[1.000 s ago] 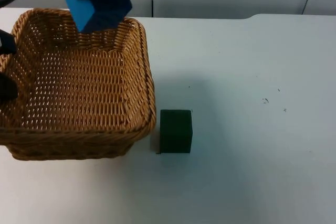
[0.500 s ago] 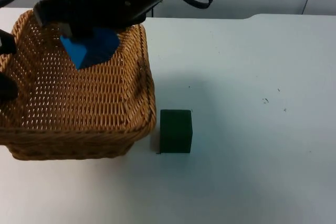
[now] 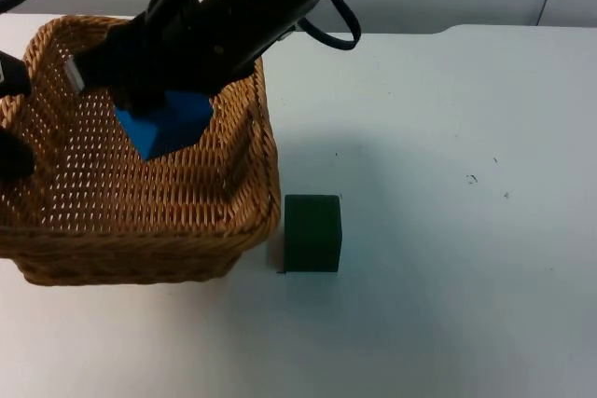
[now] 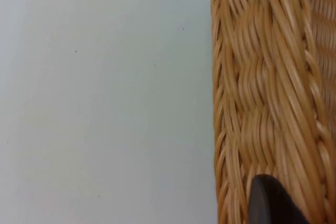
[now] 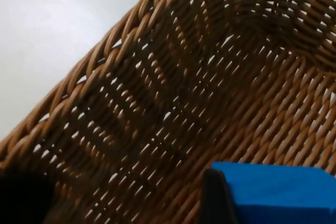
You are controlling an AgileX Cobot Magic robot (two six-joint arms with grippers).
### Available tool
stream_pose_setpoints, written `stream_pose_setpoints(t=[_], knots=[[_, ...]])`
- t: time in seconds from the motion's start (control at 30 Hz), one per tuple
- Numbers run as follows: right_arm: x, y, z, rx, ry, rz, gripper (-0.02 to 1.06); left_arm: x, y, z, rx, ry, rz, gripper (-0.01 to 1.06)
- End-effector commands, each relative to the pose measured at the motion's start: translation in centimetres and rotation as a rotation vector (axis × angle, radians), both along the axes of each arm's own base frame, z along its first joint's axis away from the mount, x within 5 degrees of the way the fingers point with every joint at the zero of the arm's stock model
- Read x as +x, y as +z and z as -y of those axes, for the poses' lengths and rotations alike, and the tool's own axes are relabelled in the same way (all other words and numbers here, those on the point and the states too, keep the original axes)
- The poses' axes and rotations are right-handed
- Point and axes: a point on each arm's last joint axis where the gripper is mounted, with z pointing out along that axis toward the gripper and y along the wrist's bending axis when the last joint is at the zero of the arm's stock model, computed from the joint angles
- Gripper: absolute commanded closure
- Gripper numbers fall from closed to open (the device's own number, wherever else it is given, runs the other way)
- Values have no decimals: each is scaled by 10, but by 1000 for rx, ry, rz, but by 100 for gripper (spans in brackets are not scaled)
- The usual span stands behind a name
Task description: Pick up the basket with the left hand and place the blue cube into the basket with the right hand.
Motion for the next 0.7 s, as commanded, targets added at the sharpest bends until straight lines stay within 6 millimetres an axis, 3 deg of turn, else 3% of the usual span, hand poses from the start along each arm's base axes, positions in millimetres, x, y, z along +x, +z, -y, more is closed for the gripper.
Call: stream_pose_setpoints(t=[0.0,0.1,0.23,0.37,0.4,0.43,0.47,0.53,0.57,0.67], knots=[[0,-4,-4,5,9,1,105,-1,5,1,-30,10,12,105],[-1,-7,-5,0,12,-10,104,-1,5,1,-30,10,12,105],[-1,-7,-5,-2,25,-10,93,-1,5,1,-30,10,12,105],[-1,-7,-5,-1,25,-11,62,-1,5,1,-30,10,12,105],[-1,-7,-5,-1,25,-11,62,-1,5,1,-30,10,12,105],[-1,-7,-5,-1,25,-11,54,-1,5,1,-30,10,12,105],[-1,-7,-5,-12,43,2,40,-1,5,1,-30,10,12,105],[-2,-5,-4,-31,63,11,21,-1,5,1,-30,10,12,105],[-2,-5,-4,-31,63,11,21,-1,5,1,-30,10,12,105],[-4,8,-3,-42,102,53,4,-1,5,1,-30,10,12,105]])
